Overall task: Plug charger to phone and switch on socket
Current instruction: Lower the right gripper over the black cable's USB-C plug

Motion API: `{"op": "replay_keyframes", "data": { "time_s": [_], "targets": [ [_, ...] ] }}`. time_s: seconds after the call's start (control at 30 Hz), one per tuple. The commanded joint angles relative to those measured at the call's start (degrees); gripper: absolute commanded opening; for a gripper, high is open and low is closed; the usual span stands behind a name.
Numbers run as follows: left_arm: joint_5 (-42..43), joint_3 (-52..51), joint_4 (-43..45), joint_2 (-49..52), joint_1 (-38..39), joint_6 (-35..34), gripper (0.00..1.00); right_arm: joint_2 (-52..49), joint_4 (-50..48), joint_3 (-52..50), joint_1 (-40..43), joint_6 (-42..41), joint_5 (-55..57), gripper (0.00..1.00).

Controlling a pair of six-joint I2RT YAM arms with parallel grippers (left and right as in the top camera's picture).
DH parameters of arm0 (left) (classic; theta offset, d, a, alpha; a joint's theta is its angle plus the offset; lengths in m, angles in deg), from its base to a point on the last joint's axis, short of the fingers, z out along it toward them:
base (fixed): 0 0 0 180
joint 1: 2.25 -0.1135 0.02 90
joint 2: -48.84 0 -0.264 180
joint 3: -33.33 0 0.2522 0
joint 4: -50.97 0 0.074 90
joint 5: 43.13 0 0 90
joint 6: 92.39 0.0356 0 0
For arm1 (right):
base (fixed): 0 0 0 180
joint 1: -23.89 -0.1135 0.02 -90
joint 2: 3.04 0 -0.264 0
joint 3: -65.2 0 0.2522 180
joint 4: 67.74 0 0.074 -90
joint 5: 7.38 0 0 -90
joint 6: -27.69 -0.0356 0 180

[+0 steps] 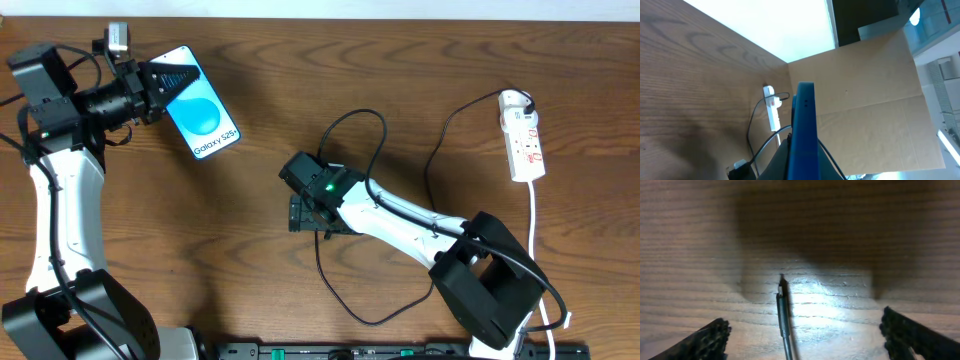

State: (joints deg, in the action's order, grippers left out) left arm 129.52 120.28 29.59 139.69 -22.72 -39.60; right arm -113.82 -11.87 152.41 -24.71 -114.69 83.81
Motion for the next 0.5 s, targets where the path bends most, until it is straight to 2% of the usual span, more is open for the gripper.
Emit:
{"op": "replay_keyframes", "data": {
  "time_s": [0.0,0.1,0.47],
  "targets": [
    [2.4,-0.2,0.2,-1.0,-0.1,0.8,0.07,-0.9,0.1,1.2,-0.9,-1.8,1.4,0.83],
    [2.4,-0.2,0.2,-1.0,-0.1,0.8,0.07,-1.0,0.0,1.2,-2.1,-1.8,2.0,0.80],
    [2.4,-0.2,0.2,-1.0,-0.1,0.8,0.07,-1.7,0.3,1.2,-4.7,-1.9,5.0,0.81]
  ]
}}
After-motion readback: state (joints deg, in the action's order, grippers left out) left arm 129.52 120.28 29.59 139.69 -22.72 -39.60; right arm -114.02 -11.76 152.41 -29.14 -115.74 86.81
